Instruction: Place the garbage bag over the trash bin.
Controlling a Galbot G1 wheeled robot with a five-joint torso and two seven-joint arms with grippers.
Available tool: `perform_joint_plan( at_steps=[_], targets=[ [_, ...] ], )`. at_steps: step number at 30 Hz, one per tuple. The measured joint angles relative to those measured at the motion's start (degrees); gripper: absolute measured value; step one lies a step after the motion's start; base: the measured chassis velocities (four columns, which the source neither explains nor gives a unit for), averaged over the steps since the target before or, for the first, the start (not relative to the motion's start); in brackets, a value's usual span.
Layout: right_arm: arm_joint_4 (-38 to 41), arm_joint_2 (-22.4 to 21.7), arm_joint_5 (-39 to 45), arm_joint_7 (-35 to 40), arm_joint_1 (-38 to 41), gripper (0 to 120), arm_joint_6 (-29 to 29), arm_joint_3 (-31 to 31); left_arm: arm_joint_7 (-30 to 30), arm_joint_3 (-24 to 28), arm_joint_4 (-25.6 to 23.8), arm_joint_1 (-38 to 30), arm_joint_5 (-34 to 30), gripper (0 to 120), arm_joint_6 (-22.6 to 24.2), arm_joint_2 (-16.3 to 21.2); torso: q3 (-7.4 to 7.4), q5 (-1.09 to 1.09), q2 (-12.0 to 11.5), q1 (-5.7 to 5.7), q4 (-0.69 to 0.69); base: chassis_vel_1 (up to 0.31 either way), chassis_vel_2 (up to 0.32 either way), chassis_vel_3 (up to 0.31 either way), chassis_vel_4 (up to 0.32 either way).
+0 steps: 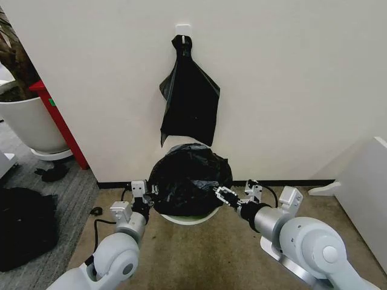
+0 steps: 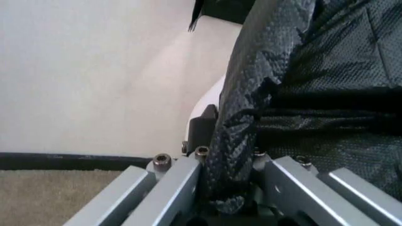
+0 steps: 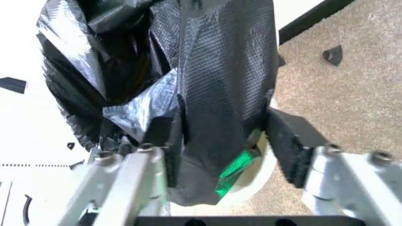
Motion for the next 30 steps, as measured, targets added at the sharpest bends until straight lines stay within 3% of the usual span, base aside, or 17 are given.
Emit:
perform_joint_plan(
  at_steps=[11,30],
  targets=[
    [2.0,-2.0,0.0,-0.8,-2.3,1,-0.5,1.0,-0.8,-0.1,0.3,-0.3,-2.4,0,0.0,-0.4,0.0,0.0,0.0,0.0,0.0,0.0,0.0,0.0,0.0],
    [0.4,-1.7,-7.4,-5.3,-9.0,0,-5.6,1.7,-3.6,-0.7,-2.4,-2.2,-11.2,0,1.7,-0.2,0.0,0.01,0.0,0.0,0.0,0.0,0.0,0.0,0.0]
  ],
)
